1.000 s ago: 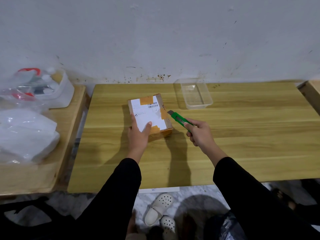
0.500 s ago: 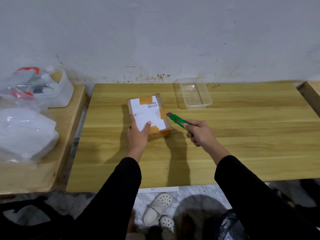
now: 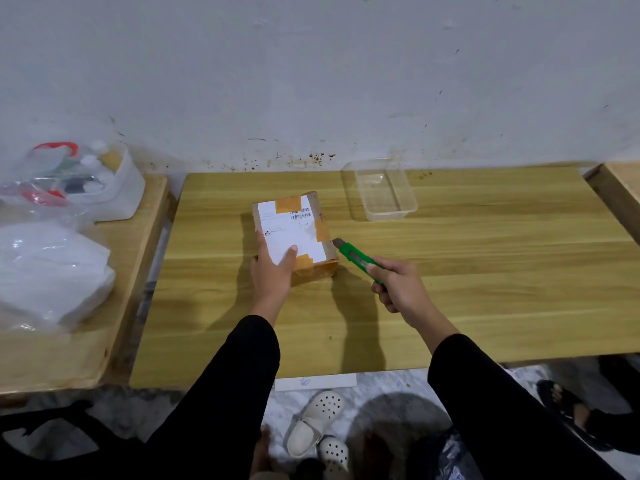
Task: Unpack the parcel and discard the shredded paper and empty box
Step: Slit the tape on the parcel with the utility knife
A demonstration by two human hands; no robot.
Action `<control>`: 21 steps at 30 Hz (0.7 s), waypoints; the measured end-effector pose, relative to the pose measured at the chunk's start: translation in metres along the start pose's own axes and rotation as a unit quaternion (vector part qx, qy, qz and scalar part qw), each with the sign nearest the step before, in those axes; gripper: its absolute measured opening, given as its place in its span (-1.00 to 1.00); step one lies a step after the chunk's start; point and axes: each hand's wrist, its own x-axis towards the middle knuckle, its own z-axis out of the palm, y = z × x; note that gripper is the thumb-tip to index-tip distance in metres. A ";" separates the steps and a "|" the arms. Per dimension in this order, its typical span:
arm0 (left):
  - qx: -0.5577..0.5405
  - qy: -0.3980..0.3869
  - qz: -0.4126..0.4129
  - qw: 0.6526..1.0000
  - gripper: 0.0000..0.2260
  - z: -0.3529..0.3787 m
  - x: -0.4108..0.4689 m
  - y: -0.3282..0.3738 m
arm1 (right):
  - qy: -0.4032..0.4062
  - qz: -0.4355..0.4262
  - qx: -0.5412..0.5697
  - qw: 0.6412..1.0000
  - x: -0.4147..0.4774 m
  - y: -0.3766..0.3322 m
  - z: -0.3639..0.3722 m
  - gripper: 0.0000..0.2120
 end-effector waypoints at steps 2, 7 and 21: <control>0.001 0.001 -0.001 1.000 -0.32 0.000 -0.001 0.001 | -0.002 -0.004 0.006 1.000 -0.006 0.005 -0.001 -0.69; -0.015 0.000 0.027 1.000 -0.33 -0.003 -0.007 -0.003 | 0.031 -0.022 0.034 0.999 -0.013 0.009 -0.009 -0.70; 0.349 -0.108 0.256 0.895 -0.43 -0.042 0.072 0.031 | 0.046 -0.057 0.035 0.997 0.035 -0.021 0.030 -0.67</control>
